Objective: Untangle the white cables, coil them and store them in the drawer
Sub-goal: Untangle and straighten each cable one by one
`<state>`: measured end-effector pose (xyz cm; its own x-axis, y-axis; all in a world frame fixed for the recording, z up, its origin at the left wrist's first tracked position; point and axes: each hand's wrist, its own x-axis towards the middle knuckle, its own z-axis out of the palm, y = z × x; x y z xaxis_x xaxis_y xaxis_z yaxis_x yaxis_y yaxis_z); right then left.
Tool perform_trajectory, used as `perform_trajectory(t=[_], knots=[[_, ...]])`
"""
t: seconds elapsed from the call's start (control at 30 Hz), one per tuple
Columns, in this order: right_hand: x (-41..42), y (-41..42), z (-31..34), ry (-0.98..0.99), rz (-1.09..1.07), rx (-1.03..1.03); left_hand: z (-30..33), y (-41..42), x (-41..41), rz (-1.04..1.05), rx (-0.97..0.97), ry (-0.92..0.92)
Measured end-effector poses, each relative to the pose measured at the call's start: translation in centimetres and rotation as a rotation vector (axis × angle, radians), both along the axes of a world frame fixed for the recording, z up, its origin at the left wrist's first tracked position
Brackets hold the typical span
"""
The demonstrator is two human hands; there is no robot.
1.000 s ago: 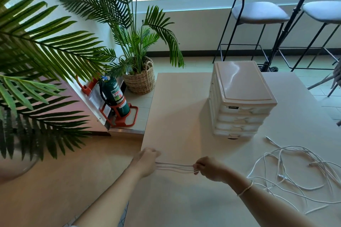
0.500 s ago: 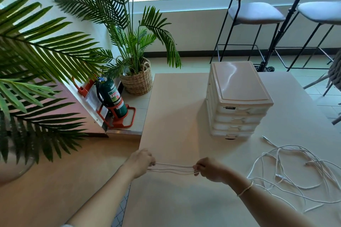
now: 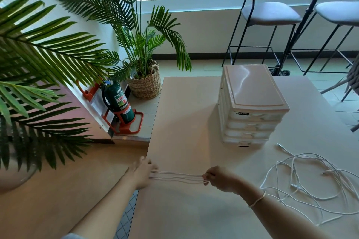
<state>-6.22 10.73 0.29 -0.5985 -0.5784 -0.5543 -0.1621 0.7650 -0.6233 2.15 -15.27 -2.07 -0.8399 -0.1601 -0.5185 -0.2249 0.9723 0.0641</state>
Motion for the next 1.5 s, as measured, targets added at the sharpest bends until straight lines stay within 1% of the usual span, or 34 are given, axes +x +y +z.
perform_trajectory(t=[0.1, 0.2, 0.37, 0.5, 0.63, 0.7, 0.8, 0.9, 0.97, 1.07, 1.17, 1.23, 1.5], knots=[[0.0, -0.1, -0.1, -0.008, 0.004, -0.004, 0.6, 2.3, -1.4, -0.047, 0.207, -0.056], [0.0, -0.2, -0.2, -0.016, -0.006, -0.008, 0.8, 4.5, -2.5, -0.012, 0.346, -0.048], [-0.1, 0.1, 0.0, -0.015, -0.018, -0.014, 1.3, 5.4, -3.4, -0.001, 0.436, -0.015], [0.1, 0.0, -0.2, -0.012, -0.006, -0.009, 1.6, 6.0, -3.5, 0.003, 0.469, -0.063], [0.0, -0.2, -0.1, -0.017, -0.008, -0.010, 1.9, 7.6, -4.1, 0.000, 0.508, -0.017], [0.1, -0.3, 0.0, -0.024, -0.001, -0.005, 1.9, 7.8, -4.1, -0.016, 0.479, -0.015], [0.1, -0.4, -0.2, -0.039, -0.011, 0.000, 2.0, 8.1, -4.0, -0.126, 0.321, -0.038], [0.3, -0.7, -0.3, -0.046, -0.013, -0.003, 1.9, 8.2, -4.0, -0.228, 0.165, -0.010], [0.4, -0.9, -0.3, -0.052, -0.014, -0.006, 1.6, 7.9, -3.8, -0.306, 0.088, 0.024], [0.4, -0.8, -0.4, -0.074, -0.030, -0.007, 0.9, 6.9, -3.1, -0.389, -0.008, 0.012], [0.4, -0.2, -0.4, -0.096, -0.049, -0.014, 0.3, 4.6, -2.1, -0.378, -0.095, -0.040], [0.4, -0.1, -0.4, -0.104, -0.048, -0.021, 0.4, 2.9, -1.4, -0.328, -0.141, -0.071], [0.5, 0.0, -0.2, -0.119, -0.032, -0.014, 0.4, -0.6, -0.5, -0.254, -0.205, -0.149]])
